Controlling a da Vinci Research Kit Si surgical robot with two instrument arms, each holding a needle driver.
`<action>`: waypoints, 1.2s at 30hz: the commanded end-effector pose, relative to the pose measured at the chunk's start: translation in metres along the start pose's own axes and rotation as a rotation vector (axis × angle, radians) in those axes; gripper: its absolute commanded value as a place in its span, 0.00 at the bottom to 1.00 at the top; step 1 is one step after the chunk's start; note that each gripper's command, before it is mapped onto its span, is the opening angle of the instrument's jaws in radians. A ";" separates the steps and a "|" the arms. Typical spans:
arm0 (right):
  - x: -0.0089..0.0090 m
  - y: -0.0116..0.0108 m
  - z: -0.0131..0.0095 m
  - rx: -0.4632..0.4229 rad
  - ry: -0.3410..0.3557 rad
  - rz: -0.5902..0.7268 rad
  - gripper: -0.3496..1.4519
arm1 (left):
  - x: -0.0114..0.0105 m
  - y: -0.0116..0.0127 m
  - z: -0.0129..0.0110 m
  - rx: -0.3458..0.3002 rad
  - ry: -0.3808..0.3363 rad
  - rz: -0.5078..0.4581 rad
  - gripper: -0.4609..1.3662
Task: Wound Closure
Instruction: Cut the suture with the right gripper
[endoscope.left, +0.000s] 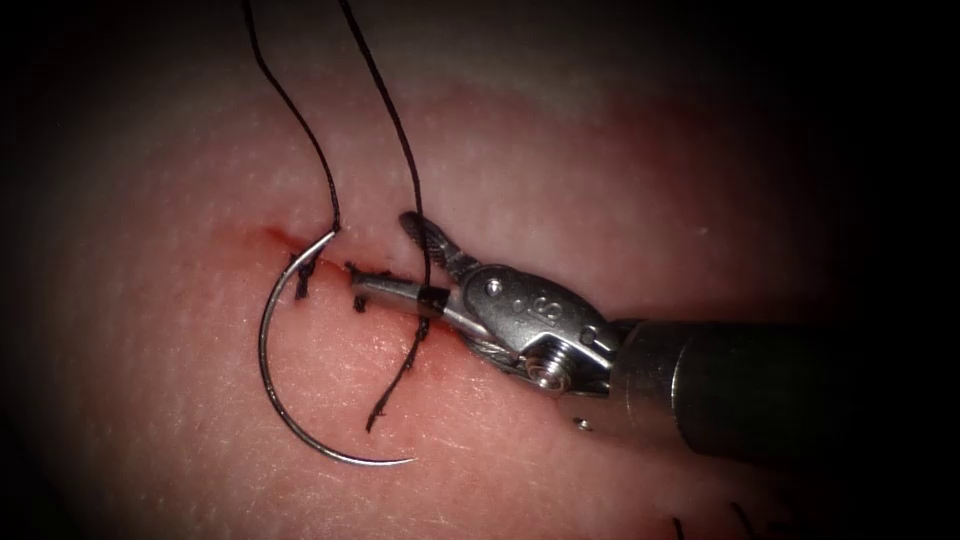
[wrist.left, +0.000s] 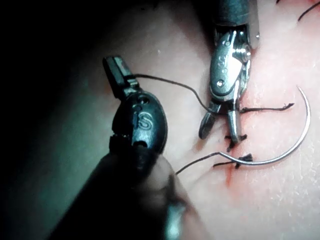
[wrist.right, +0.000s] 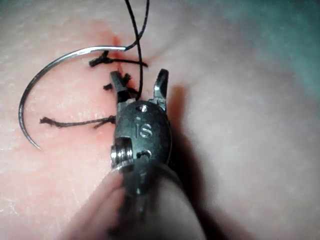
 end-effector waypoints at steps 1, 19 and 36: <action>0.0000 -0.0001 0.0001 -0.001 0.000 0.001 0.74 | 0.0001 -0.0001 0.0000 -0.006 -0.002 0.003 0.06; -0.0001 -0.0014 0.0025 0.013 0.001 0.004 0.75 | 0.0008 -0.0008 0.0000 -0.004 -0.001 0.000 0.06; 0.0001 -0.0018 0.0033 0.041 -0.005 0.005 0.71 | 0.0015 -0.0013 0.0001 -0.002 -0.004 0.000 0.06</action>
